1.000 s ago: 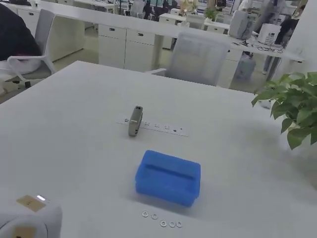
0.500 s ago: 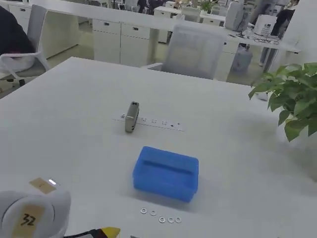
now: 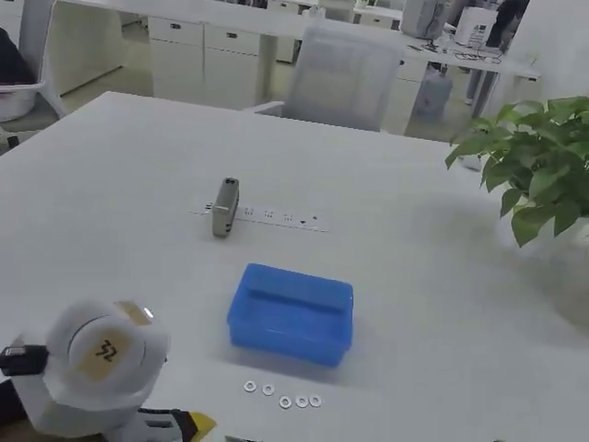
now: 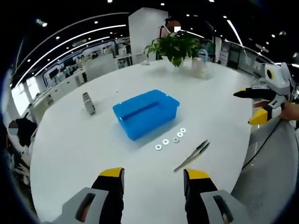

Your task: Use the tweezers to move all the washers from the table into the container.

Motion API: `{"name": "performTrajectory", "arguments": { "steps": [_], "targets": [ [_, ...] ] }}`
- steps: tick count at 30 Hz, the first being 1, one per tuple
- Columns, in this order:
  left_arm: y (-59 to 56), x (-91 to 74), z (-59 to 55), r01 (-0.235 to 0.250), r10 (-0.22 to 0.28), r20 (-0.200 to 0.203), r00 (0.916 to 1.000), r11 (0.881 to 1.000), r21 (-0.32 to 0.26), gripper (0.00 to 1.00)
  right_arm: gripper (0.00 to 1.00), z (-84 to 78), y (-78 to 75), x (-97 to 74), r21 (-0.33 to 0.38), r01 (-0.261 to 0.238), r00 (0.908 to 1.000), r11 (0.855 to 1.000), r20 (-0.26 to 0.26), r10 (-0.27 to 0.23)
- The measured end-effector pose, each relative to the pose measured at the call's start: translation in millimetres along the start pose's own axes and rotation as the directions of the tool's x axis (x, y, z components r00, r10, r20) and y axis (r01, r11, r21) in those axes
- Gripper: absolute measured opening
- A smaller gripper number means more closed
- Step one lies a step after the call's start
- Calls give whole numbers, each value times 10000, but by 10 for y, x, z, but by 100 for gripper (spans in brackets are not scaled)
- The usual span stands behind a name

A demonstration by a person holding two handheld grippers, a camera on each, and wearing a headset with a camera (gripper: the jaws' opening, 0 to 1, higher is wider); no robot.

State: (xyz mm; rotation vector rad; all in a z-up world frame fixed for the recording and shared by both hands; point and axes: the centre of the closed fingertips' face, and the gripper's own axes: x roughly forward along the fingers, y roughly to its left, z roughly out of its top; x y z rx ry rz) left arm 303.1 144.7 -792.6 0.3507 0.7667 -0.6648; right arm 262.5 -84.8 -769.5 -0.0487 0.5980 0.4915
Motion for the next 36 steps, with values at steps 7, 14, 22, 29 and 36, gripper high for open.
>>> {"name": "performTrajectory", "arguments": {
  "steps": [7, 14, 22, 29, 36],
  "targets": [
    [-157, 280, -133, 1487, -1319, -1375, 9817, 9815, 1202, 37, 88, 41, -86, -50, 622, 345, 9991, 9975, 242, -361],
    [-376, 472, -173, 2465, -2062, -1865, 9606, 9420, 2278, 32, 88, 25, -90, -46, 602, 429, 9989, 9973, 144, -439],
    [-519, 633, -235, 3357, -2704, -2298, 9349, 8842, 3250, 27, 88, 20, -108, -45, 753, 479, 9987, 9960, 121, -489],
    [-571, 731, -278, 3841, -3081, -2604, 9150, 8627, 3290, 24, 88, 5, -103, -40, 765, 456, 9989, 9960, 55, -461],
    [-632, 711, -273, 4164, -3304, -2696, 9045, 8208, 3910, 15, 88, -11, -90, -24, 728, 385, 9993, 9966, -58, -381]
  ]
}}
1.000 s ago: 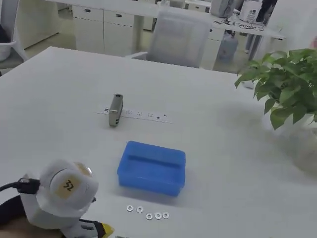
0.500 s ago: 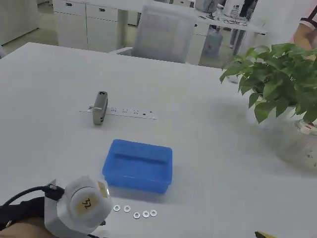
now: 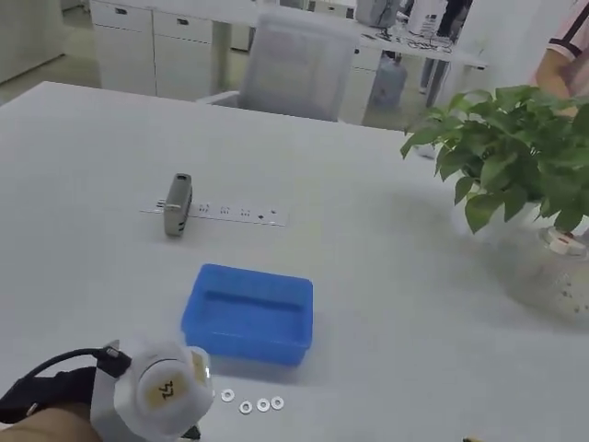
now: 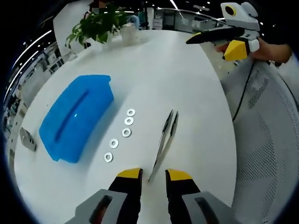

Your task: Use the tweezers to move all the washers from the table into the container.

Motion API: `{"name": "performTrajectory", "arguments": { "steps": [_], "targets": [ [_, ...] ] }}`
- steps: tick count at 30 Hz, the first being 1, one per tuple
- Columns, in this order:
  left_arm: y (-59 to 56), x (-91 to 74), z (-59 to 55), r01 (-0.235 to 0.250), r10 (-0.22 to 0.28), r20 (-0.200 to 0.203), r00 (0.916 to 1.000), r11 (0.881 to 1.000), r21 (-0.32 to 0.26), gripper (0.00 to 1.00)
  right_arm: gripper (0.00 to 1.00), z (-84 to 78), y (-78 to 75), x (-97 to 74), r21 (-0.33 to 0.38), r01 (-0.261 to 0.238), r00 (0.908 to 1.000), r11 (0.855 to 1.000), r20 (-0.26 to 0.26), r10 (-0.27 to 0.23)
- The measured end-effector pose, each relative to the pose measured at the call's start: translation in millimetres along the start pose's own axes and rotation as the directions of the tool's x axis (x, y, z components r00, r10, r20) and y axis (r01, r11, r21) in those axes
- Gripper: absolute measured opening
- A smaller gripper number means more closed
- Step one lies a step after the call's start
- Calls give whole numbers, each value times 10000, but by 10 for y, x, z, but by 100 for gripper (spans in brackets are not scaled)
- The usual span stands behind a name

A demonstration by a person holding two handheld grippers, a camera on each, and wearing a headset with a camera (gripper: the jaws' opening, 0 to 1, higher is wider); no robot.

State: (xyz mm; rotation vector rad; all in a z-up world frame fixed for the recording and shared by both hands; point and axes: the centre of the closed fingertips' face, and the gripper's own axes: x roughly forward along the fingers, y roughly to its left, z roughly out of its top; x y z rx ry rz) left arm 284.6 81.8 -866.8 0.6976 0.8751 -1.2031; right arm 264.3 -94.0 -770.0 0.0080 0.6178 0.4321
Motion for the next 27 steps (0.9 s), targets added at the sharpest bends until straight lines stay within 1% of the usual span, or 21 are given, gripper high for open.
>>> {"name": "performTrajectory", "arguments": {
  "steps": [1, 5, 6, 7, 8, 9, 11, 14, 17, 20, 22, 23, 24, 25, 27],
  "targets": [
    [-15, 2, 1, 38, -38, -3, 10000, 9998, 180, 13, 88, -1, -3, 1, 0, 11, 10000, 10000, -13, -11],
    [-30, 4, -1, 90, -90, -1, 10000, 9990, 428, 8, 88, -1, -6, 1, 43, -10, 10000, 10000, 12, 10],
    [-28, 5, -8, 50, -48, -46, 10000, 9985, 536, 5, 88, 1, -4, 1, 43, -18, 10000, 10000, 23, 18],
    [-3, -1, -21, -78, 90, -151, 9998, 9968, 801, 0, 88, 2, -4, 1, 40, -20, 10000, 10000, 27, 20],
    [8, -9, -34, -143, 164, -209, 9996, 9951, 976, 0, 87, 0, -4, 0, 18, -16, 10000, 10000, 17, 16],
    [-26, 3, -23, -14, 23, -103, 9999, 9965, 841, 0, 87, 1, -4, -1, 5, -11, 10000, 10000, 21, 11],
    [-40, -5, -26, 39, -32, -102, 9999, 9971, 757, 0, 87, 8, -1, -3, -7, -19, 10000, 10000, 59, 19],
    [-56, -35, -26, -61, 66, -44, 10000, 9958, 916, 0, 87, 13, 5, -8, -21, -44, 9999, 10000, 92, 45],
    [-68, -85, 9, -124, 119, 72, 9999, 9967, 804, 0, 87, 20, 19, -13, -68, -84, 9999, 9999, 122, 85],
    [-80, -164, 60, -230, 210, 282, 9994, 9972, 711, 0, 87, 28, 48, -18, -157, -178, 9997, 9997, 162, 180],
    [-77, -247, 125, -429, 385, 612, 9974, 9964, 729, 0, 86, 32, 94, -13, -322, -335, 9993, 9989, 151, 340],
    [-77, -308, 167, -588, 525, 829, 9952, 9955, 749, 0, 85, 27, 134, -5, -449, -491, 9987, 9978, 103, 496],
    [-82, -344, 190, -630, 566, 951, 9939, 9959, 653, 0, 84, 18, 170, 4, -523, -642, 9979, 9966, 34, 645],
    [-91, -390, 225, -638, 587, 1168, 9914, 9971, 404, 0, 83, -2, 229, 19, -661, -908, 9958, 9937, -129, 901],
    [-104, -446, 253, -655, 622, 1372, 9886, 9977, 197, 0, 81, -29, 311, 40, -916, -1259, 9918, 9878, -349, 1231]
  ]
}}
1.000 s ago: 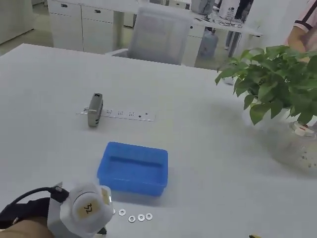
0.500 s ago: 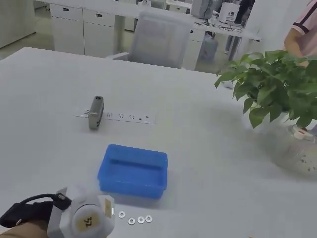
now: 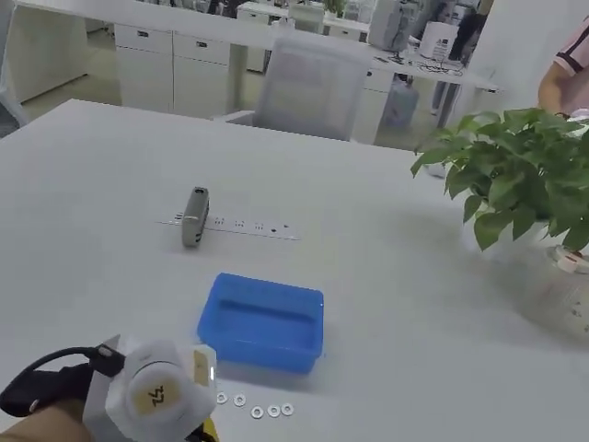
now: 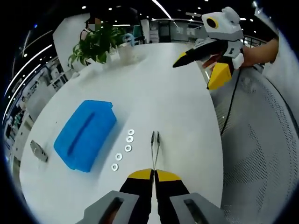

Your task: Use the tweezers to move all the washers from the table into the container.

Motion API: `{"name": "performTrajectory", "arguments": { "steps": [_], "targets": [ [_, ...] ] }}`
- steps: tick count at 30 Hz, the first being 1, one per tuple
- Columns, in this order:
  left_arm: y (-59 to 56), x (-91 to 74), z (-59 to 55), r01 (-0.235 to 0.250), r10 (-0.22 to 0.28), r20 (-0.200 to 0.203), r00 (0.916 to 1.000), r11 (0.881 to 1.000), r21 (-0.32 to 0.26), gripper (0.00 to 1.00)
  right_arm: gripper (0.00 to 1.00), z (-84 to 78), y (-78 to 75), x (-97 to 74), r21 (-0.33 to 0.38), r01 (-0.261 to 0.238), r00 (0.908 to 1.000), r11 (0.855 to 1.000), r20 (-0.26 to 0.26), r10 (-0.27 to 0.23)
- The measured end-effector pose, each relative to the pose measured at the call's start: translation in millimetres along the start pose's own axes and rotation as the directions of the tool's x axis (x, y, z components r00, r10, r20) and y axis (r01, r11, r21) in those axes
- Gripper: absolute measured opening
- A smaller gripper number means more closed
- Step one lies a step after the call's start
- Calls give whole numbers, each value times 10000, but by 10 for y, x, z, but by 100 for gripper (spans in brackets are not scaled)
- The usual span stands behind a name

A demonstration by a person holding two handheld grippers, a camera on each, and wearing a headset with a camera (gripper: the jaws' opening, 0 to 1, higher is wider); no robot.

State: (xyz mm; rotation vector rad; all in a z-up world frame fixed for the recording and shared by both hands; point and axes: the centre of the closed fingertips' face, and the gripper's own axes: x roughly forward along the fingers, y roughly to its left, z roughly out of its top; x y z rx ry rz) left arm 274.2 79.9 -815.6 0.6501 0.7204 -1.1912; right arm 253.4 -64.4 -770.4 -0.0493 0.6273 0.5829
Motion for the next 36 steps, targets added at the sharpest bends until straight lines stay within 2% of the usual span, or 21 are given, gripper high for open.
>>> {"name": "performTrajectory", "arguments": {
  "steps": [4, 6, 7, 9, 10, 11, 13, 14, 15, 16, 17, 18, 19, 20, 23, 25, 32, 34, 36],
  "targets": [
    [-33, -104, 40, -179, 179, 180, 9997, 9998, -17, 0, 69, -23, 227, 112, -611, -1034, 9940, 9928, -434, 1008],
    [-57, -156, 86, -190, 196, 364, 9991, 9997, -170, 0, 62, -9, 382, 202, -865, -1766, 9825, 9805, -760, 1702],
    [-77, -186, 111, -174, 184, 425, 9989, 9995, -245, 0, 57, 31, 472, 262, -1146, -2152, 9748, 9698, -854, 2062],
    [-99, -222, 143, -206, 217, 458, 9987, 9995, -237, 0, 48, 72, 614, 342, -1568, -2715, 9602, 9496, -1115, 2561],
    [-105, -246, 169, -286, 293, 499, 9983, 9995, -149, 0, 43, 92, 699, 409, -1879, -3015, 9510, 9348, -1292, 2808],
    [-107, -255, 177, -307, 313, 508, 9982, 9995, -118, 0, 42, 98, 722, 433, -2001, -3104, 9483, 9293, -1338, 2879],
    [-124, -301, 221, -339, 343, 568, 9978, 9994, -79, 0, 35, 79, 807, 565, -2639, -3542, 9315, 8971, -1842, 3136],
    [-136, -327, 247, -335, 339, 613, 9975, 9994, -68, 0, 32, 57, 836, 661, -2993, -3816, 9205, 8745, -2091, 3301],
    [-148, -343, 262, -323, 324, 636, 9974, 9995, -29, 0, 30, 41, 867, 711, -3193, -4014, 9115, 8584, -2313, 3402],
    [-162, -363, 279, -308, 305, 630, 9975, 9995, 32, 0, 29, 22, 914, 781, -3370, -4311, 8968, 8370, -2623, 3563],
    [-170, -375, 287, -306, 300, 612, 9977, 9995, 86, 0, 28, -5, 914, 853, -3457, -4475, 8884, 8248, -2775, 3657],
    [-178, -387, 293, -298, 286, 571, 9980, 9994, 201, 0, 26, -37, 941, 919, -3583, -4762, 8720, 8030, -3100, 3788],
    [-181, -396, 298, -303, 289, 554, 9980, 9992, 255, 0, 26, -35, 973, 943, -3691, -4894, 8646, 7901, -3240, 3842],
    [-184, -401, 302, -298, 282, 546, 9981, 9991, 288, 0, 24, -18, 997, 972, -3796, -4937, 8633, 7824, -3226, 3882],
    [-203, -417, 309, -219, 199, 449, 9988, 9988, 440, 0, 20, -38, 1072, 1037, -4063, -5338, 8391, 7416, -3631, 4051],
    [-206, -420, 314, -174, 153, 381, 9992, 9983, 559, 0, 16, -29, 1113, 1050, -4190, -5488, 8306, 7234, -3708, 4154],
    [-227, -393, 370, 21, -45, 235, 9997, 9948, 1019, 0, 12, -37, 1192, 1091, -4284, -5749, 8144, 6971, -3814, 4374],
    [-234, -380, 394, 78, -103, 222, 9997, 9936, 1128, 0, 10, -68, 1187, 1100, -4359, -5760, 8134, 6916, -3896, 4319],
    [-241, -376, 400, 118, -137, 149, 9998, 9924, 1224, 0, 7, -79, 1177, 1109, -4466, -5685, 8190, 6909, -3869, 4238]
  ]
}}
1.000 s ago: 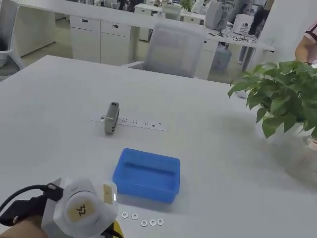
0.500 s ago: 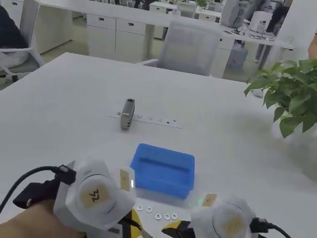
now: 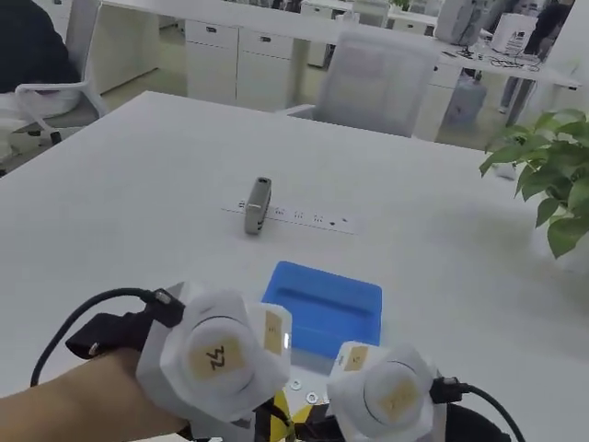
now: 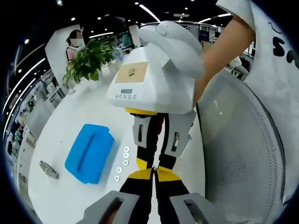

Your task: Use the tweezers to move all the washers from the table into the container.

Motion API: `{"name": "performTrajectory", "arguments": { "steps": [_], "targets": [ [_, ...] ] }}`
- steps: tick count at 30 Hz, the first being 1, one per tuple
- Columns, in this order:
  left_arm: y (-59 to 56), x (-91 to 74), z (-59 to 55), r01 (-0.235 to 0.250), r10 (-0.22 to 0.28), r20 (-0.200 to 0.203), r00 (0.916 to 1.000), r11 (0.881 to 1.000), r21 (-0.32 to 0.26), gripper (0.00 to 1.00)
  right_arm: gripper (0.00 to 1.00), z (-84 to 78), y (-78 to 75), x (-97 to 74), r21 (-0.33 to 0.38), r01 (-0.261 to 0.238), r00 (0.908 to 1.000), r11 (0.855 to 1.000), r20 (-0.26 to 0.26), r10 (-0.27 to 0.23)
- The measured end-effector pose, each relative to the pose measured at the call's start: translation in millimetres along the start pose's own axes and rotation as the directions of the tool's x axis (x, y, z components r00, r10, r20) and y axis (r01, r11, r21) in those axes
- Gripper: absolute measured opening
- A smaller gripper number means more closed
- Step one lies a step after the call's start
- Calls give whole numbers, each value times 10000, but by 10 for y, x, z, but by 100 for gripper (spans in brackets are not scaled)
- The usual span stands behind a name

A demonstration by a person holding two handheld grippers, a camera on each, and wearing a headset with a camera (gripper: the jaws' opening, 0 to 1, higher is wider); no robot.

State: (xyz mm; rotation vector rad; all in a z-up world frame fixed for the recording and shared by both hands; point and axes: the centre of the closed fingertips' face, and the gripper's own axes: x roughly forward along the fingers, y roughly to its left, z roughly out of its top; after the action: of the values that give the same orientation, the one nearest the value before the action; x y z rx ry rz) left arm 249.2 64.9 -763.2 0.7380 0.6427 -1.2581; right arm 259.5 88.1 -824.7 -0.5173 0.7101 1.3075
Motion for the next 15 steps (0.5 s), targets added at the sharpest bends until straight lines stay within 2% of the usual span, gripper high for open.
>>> {"name": "performTrajectory", "arguments": {
  "steps": [3, 4, 6, 8, 9, 10, 11, 12, 13, 14, 15],
  "targets": [
    [8, 8, 10, -107, 107, 13, 9999, 9999, 4, 0, 6, -7, -5, -7, 86, 52, 10000, 9999, 59, -52],
    [16, 13, 17, -197, 198, 73, 9998, 9998, -63, 0, 6, -19, -7, -14, -121, 162, 9998, 9998, 80, -161],
    [48, 23, 31, -641, 662, 292, 9974, 9956, -684, 0, 4, -28, -12, -30, -300, 284, 9996, 9991, 77, -282],
    [68, 27, -27, -1034, 1082, 349, 9935, 9874, -1194, 1, 3, -41, -50, -42, -244, 465, 9989, 9986, 63, -464],
    [65, 22, -79, -1244, 1330, 380, 9904, 9764, -1765, 3, 3, -50, -68, -55, -141, 485, 9988, 9987, 108, -483],
    [53, 11, -121, -1316, 1422, 378, 9891, 9698, -2056, 4, 2, -55, -79, -62, 70, 475, 9987, 9988, 155, -476],
    [55, -28, -175, -1587, 1761, 457, 9833, 9530, -2579, 7, 2, -61, -109, -74, 444, 476, 9986, 9979, 224, -486],
    [43, -58, -210, -1675, 1907, 520, 9803, 9412, -2933, 8, 2, -66, -122, -82, 621, 475, 9984, 9969, 269, -493],
    [24, -113, -261, -1830, 2163, 606, 9745, 9211, -3437, 9, 2, -60, -152, -103, 837, 527, 9977, 9951, 369, -560],
    [18, -132, -280, -1890, 2255, 623, 9723, 9140, -3589, 11, 2, -52, -169, -116, 970, 545, 9972, 9938, 449, -591],
    [-4, -190, -353, -2116, 2563, 568, 9649, 8876, -4091, 14, 2, -41, -187, -138, 1140, 535, 9968, 9920, 525, -598]
  ]
}}
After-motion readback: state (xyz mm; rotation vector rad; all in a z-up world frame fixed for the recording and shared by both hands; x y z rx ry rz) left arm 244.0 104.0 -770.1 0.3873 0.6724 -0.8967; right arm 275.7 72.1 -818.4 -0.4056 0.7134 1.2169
